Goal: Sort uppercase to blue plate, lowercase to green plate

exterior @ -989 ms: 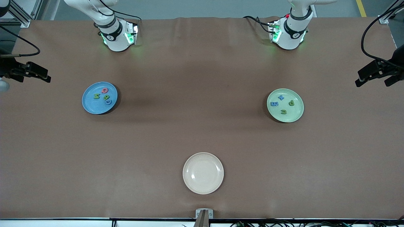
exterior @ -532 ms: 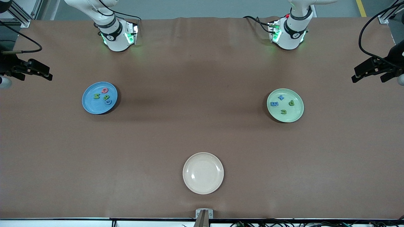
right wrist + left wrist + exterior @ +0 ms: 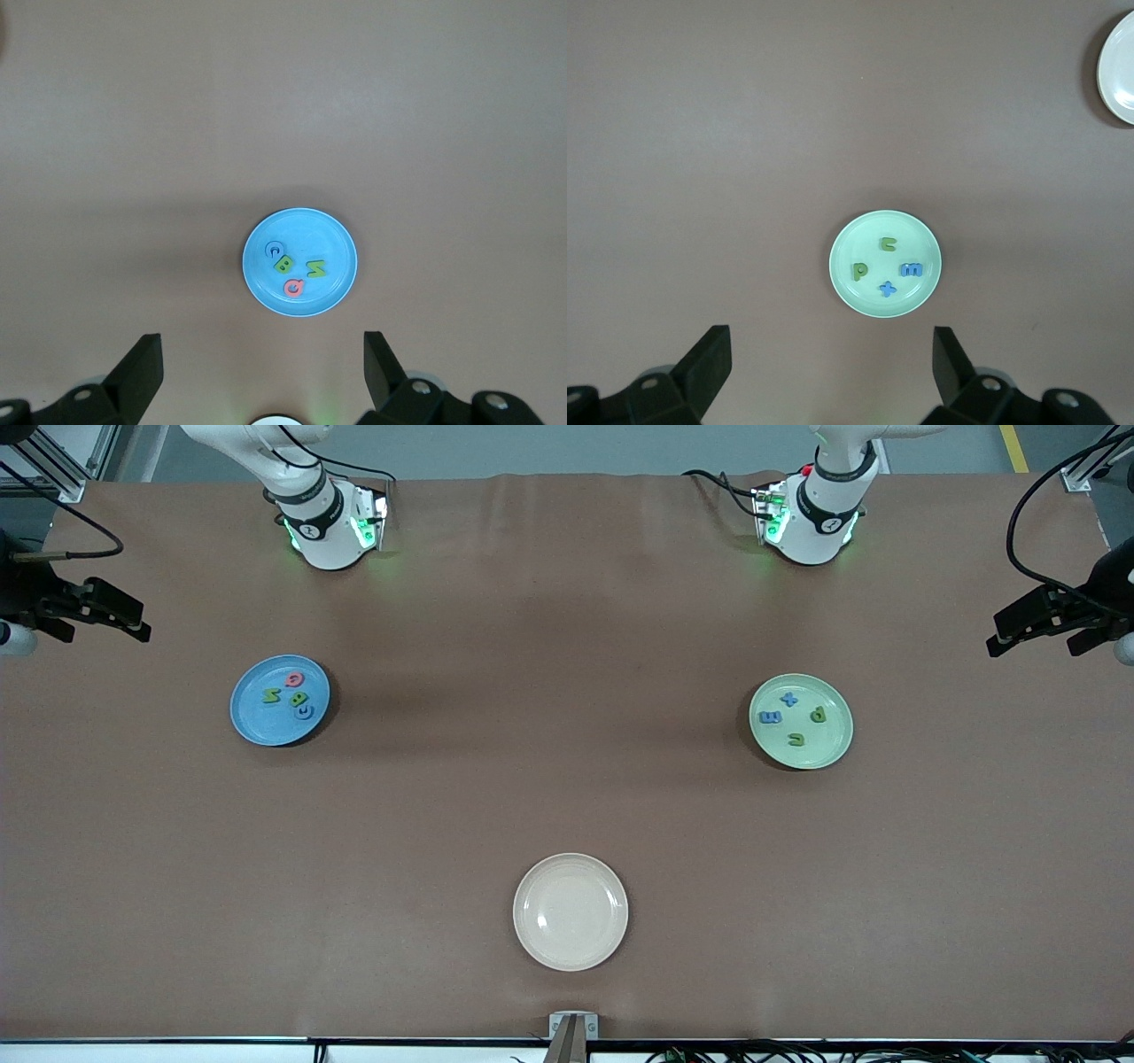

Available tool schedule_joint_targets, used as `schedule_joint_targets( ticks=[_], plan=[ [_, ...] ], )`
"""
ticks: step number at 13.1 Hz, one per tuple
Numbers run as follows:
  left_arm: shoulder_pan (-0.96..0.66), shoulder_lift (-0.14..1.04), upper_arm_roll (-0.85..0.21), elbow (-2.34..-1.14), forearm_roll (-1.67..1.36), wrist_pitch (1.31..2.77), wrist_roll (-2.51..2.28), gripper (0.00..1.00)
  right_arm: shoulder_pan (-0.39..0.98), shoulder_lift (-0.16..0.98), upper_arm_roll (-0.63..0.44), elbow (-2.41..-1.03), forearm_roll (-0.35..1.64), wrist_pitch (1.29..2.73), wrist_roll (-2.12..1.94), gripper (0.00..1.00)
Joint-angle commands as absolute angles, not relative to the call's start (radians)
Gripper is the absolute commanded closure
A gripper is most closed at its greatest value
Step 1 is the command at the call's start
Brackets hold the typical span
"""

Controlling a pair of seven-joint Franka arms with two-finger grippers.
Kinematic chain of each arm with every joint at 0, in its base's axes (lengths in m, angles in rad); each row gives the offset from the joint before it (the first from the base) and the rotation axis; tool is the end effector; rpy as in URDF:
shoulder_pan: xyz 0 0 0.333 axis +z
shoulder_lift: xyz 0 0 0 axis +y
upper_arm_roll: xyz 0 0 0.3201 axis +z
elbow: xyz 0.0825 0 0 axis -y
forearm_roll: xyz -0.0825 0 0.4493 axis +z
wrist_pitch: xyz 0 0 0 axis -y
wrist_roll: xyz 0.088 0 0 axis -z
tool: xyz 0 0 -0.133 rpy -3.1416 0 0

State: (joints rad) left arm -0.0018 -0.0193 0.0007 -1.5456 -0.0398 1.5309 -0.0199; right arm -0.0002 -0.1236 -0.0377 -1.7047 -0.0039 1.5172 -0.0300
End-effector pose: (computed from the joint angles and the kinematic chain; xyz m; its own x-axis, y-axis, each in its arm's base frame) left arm 0.6101 -0.0061 0.6246 0.9998 0.0172 0.0038 0.0170 -0.9991 0.0399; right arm 0.5714 -0.0233 0.6003 0.9979 -0.0074 -0.0639 -0.0076 -1.0000 -0.0027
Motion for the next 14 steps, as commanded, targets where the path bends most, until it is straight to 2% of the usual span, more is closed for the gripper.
schedule_joint_targets(
  ticks=[1, 9, 14],
  plan=[
    [0.002, -0.034, 0.002, -1.545, -0.046, 1.516, -0.003, 0.00, -0.014, -0.169, -0.028, -1.744, -0.003, 1.531, -0.043, 0.00],
    [0.002, -0.034, 0.002, -1.545, -0.046, 1.516, -0.003, 0.00, -0.012, -0.163, -0.043, -1.736, 0.014, 1.542, -0.040, 0.00],
    [0.002, -0.034, 0.002, -1.545, -0.046, 1.516, -0.003, 0.00, -0.009, -0.130, -0.048, -1.664, 0.014, 1.516, -0.038, 0.00]
  ],
)
